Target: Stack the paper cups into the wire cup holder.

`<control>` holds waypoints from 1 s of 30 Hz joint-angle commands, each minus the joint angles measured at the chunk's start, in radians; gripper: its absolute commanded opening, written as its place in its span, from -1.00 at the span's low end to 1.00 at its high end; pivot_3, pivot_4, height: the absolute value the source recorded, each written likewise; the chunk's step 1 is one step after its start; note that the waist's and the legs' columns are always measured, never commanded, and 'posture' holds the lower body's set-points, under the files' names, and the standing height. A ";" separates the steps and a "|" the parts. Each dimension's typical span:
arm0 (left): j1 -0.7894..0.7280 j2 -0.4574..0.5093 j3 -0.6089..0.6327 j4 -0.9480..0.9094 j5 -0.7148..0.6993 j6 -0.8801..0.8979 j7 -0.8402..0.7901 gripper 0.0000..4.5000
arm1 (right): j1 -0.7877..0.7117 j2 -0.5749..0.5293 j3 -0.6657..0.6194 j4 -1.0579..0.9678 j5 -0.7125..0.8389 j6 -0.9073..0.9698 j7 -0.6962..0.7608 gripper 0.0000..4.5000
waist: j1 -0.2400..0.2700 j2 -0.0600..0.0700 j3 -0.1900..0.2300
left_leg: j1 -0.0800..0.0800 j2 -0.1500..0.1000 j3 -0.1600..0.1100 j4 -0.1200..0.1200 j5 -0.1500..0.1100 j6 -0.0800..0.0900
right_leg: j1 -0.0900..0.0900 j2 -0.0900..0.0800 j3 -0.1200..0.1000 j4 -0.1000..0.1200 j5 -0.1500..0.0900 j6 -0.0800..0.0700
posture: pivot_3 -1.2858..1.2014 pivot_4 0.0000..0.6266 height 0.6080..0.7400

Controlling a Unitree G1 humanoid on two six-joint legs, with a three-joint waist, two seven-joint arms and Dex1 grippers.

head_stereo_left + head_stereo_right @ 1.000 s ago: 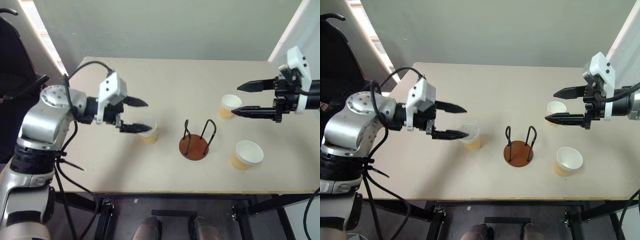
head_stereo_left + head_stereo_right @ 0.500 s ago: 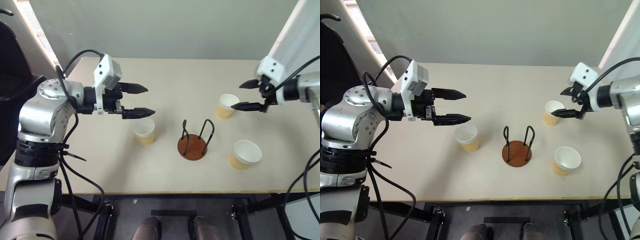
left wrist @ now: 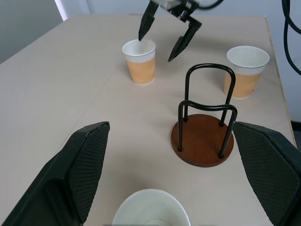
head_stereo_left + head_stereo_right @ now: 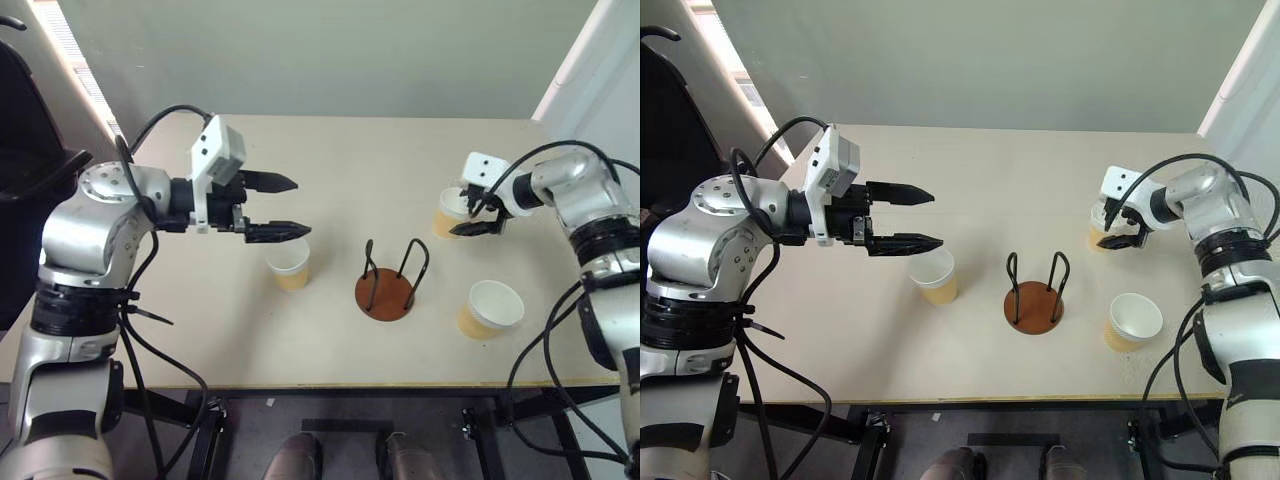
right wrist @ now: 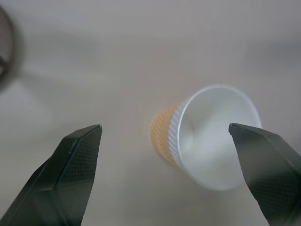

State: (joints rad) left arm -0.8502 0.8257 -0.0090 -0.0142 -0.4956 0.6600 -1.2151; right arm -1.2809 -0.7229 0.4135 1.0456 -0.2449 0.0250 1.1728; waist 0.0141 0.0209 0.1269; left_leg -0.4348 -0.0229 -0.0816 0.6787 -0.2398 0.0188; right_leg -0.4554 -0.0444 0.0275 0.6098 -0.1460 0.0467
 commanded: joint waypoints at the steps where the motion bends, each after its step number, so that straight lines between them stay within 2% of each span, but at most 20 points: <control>1: 0.001 0.005 0.020 -0.019 -0.009 -0.025 -0.011 1.00 | -0.055 0.021 -0.002 0.074 -0.048 -0.050 -0.036 0.75 | 0.000 0.000 0.000 | 0.000 0.000 0.000 0.000 0.000 -0.001 | 0.000 0.000 0.000 0.000 0.000 0.000 | 0.03 -0.52 1.00; 12: 0.015 0.042 0.042 0.044 -0.075 -0.044 -0.180 1.00 | -0.076 0.068 -0.031 0.147 -0.081 -0.079 -0.036 -0.95 | -0.001 0.000 0.000 | 0.000 0.000 0.000 -0.003 0.000 -0.007 | -0.002 0.000 0.000 0.000 -0.001 -0.002 | 0.03 -0.52 1.00; 17: -0.005 0.048 0.044 0.090 -0.076 -0.084 -0.235 1.00 | -0.079 0.059 -0.043 0.130 -0.071 -0.068 0.013 -0.98 | -0.001 0.000 0.000 | 0.000 0.000 -0.001 -0.003 0.000 -0.007 | -0.002 0.000 0.000 0.000 -0.001 -0.002 | 0.03 -0.52 1.00; 22: -0.017 0.051 0.042 0.108 -0.071 -0.103 -0.255 1.00 | -0.094 0.011 -0.081 0.007 -0.024 -0.037 0.172 -0.98 | -0.001 0.000 0.000 | -0.001 0.000 -0.001 -0.004 -0.001 -0.008 | -0.002 0.000 0.000 0.000 -0.002 -0.004 | 0.03 -0.52 1.00; 25: -0.021 0.053 0.036 0.124 -0.058 -0.123 -0.264 1.00 | -0.063 -0.086 -0.129 -0.361 0.065 0.088 0.372 -0.98 | 0.000 0.002 0.001 | -0.003 0.000 0.000 -0.005 0.001 -0.010 | -0.005 0.000 0.000 0.000 -0.002 -0.004 | 0.03 -0.52 1.00; 30: -0.021 0.043 0.028 0.139 -0.049 -0.145 -0.271 1.00 | 0.021 -0.232 -0.118 -0.936 0.298 0.401 0.442 -0.98 | -0.003 0.001 0.001 | -0.003 0.002 -0.001 -0.011 0.003 -0.014 | -0.005 0.002 -0.002 0.000 -0.006 -0.009 | 0.03 -0.52 1.00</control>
State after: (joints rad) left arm -0.8514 0.8623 0.0010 0.1306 -0.5461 0.5330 -1.4785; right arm -1.2679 -0.9312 0.2965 0.2405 -0.0273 0.3426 1.5993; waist 0.0113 0.0222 0.1279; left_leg -0.4370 -0.0204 -0.0824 0.6677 -0.2361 0.0040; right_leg -0.4600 -0.0422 0.0255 0.6096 -0.1531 0.0376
